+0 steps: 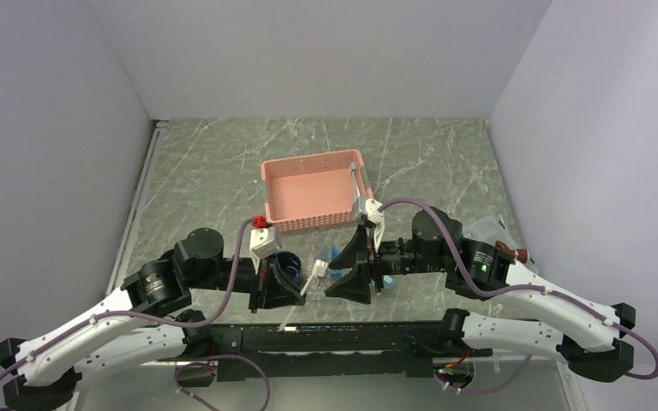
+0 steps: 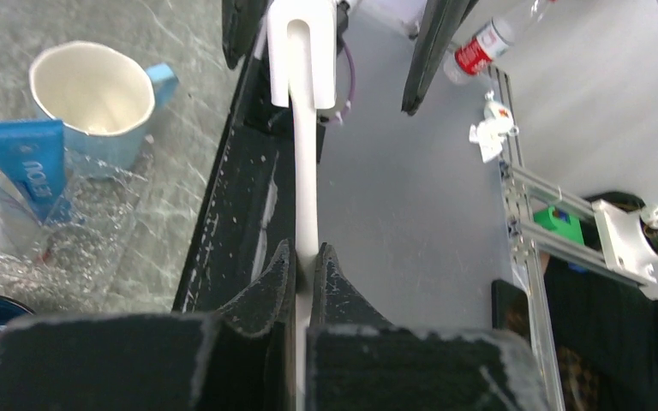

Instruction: Prepare toiletry sets of a toothbrush and toothpaste on the tray

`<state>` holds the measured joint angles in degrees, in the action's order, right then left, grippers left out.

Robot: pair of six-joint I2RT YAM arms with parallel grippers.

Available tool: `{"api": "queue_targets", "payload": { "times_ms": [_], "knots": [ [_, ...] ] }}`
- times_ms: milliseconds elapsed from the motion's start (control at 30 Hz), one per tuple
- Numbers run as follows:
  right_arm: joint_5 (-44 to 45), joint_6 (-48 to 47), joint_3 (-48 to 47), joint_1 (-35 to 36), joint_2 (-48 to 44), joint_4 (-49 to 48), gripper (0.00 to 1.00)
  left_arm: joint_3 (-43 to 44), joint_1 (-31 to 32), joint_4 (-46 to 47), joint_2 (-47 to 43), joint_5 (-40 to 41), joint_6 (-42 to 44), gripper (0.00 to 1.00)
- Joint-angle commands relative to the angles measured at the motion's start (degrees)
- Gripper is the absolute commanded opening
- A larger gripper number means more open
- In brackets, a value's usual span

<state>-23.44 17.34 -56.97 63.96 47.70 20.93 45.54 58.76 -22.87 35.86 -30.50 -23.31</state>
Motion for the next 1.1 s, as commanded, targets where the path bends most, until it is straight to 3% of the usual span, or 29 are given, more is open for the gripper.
{"api": "queue_targets", "payload": {
  "times_ms": [0,433,767,1067],
  "knots": [
    [-3.78,-2.63,-4.22,0.20,1.34,2.29,0.66,3.12,-0.14,-4.22,1.25,-5.17,3.82,0.00],
    [-9.00,-2.49,-6.17,0.28,6.25,2.58,0.64,2.13,-0.14,-8.63,1.62,-7.37,7.05,0.00],
    [-10.95,-2.34,-6.54,0.28,8.39,1.58,0.46,1.88,-0.14,-9.38,1.44,-7.44,7.78,0.00],
    [-10.49,-2.63,-7.14,0.27,9.16,1.42,0.42,1.84,-0.13,-9.52,2.00,-8.04,8.37,0.00]
  ]
}}
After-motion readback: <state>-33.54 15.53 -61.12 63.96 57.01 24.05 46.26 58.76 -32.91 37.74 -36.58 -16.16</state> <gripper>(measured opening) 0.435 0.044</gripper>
